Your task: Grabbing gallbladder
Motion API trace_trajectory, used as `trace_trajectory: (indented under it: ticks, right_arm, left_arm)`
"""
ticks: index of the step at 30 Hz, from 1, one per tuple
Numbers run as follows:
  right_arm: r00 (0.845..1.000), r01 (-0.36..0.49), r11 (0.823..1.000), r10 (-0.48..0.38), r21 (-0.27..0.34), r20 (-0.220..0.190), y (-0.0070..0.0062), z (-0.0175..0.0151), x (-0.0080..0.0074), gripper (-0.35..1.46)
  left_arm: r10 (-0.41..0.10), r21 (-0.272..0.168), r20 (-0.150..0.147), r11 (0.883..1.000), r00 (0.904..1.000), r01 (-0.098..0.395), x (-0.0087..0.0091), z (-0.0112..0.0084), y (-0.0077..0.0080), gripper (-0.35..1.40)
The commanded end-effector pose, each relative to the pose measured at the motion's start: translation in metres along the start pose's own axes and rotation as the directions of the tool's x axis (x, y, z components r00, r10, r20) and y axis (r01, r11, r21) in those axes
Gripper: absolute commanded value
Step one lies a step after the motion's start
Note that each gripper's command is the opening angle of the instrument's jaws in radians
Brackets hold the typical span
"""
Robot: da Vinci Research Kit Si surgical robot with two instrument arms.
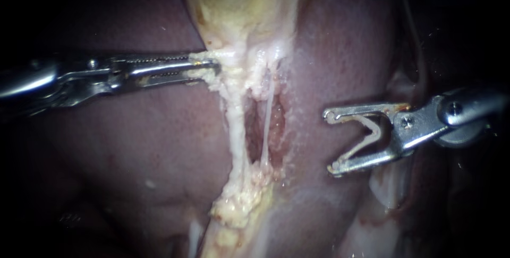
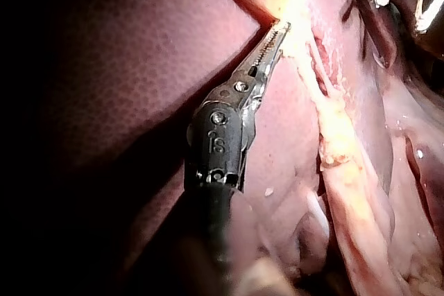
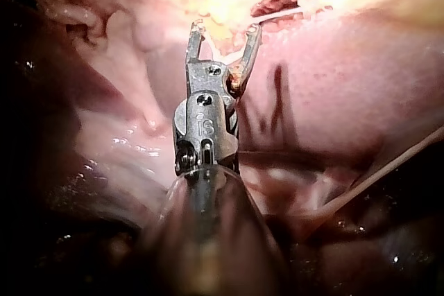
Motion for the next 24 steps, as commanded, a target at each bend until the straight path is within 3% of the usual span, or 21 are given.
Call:
trace_trajectory:
  ticks: [1,8,13,17,24]
  right_arm:
    - [1.000,0.000,1.000,0.000,0.000,0.000,0.0000,0.0000,0.0000,0.49]
    - [1.000,0.000,1.000,0.000,0.000,0.000,0.0000,-0.0001,0.0000,0.49]
    - [1.000,0.000,1.000,0.000,0.001,0.000,0.0000,-0.0002,0.0000,0.49]
    - [1.000,0.000,1.000,0.000,0.001,0.000,0.0000,-0.0002,0.0000,0.49]
    - [1.000,0.000,1.000,0.000,0.001,0.000,0.0000,-0.0002,0.0000,0.49]
  left_arm:
    - [-0.001,-0.006,0.007,1.000,1.0000,0.001,0.0001,-0.0004,0.0000,-0.35]
    - [-0.014,-0.016,0.054,1.000,0.9984,0.015,0.0018,-0.0029,0.0000,-0.35]
    - [-0.032,-0.030,0.063,0.999,0.9975,0.034,0.0054,-0.0057,-0.0011,-0.35]
    - [-0.026,-0.024,0.066,0.999,0.9974,0.028,0.0074,-0.0071,-0.0010,-0.35]
    - [-0.028,-0.024,0.067,0.999,0.9974,0.029,0.0077,-0.0073,-0.0008,-0.35]
